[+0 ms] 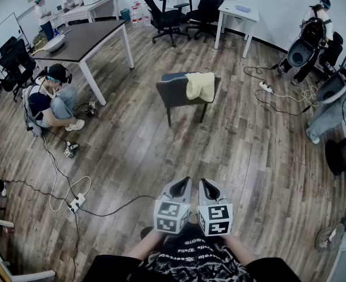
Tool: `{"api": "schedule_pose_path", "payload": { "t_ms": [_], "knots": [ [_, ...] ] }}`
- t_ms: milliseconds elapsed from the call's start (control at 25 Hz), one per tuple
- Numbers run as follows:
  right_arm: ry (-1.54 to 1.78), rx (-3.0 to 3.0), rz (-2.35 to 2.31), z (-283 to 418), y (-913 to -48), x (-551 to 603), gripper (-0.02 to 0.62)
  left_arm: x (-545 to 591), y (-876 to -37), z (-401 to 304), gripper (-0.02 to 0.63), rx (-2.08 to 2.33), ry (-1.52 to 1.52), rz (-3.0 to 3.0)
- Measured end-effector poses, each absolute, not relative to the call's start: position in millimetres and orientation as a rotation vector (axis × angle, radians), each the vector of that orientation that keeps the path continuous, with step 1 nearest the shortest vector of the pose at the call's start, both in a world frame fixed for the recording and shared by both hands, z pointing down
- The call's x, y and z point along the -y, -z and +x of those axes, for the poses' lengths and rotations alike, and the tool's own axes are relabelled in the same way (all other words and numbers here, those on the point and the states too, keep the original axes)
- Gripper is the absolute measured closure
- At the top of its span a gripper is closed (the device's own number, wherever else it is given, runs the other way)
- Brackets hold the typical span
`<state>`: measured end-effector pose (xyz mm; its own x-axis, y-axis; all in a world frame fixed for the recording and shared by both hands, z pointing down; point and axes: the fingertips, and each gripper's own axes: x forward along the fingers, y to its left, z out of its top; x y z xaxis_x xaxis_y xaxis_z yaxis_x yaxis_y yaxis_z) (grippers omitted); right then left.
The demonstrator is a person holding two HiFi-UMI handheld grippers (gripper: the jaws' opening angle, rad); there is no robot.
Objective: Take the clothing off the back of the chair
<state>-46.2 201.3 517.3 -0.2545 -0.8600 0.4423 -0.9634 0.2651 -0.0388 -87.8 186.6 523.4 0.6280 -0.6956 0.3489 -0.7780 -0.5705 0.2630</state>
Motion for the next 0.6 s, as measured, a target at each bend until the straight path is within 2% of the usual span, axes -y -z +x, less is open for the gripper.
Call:
{"api": "schedule_pose_path", "payload": {
  "t_ms": [600],
  "knots": [
    [-0.576,2.306,1.681,-54,-524,-221,0.589,-203,-534,-89,0.606,1.090,-0.314,2.435]
  ]
}}
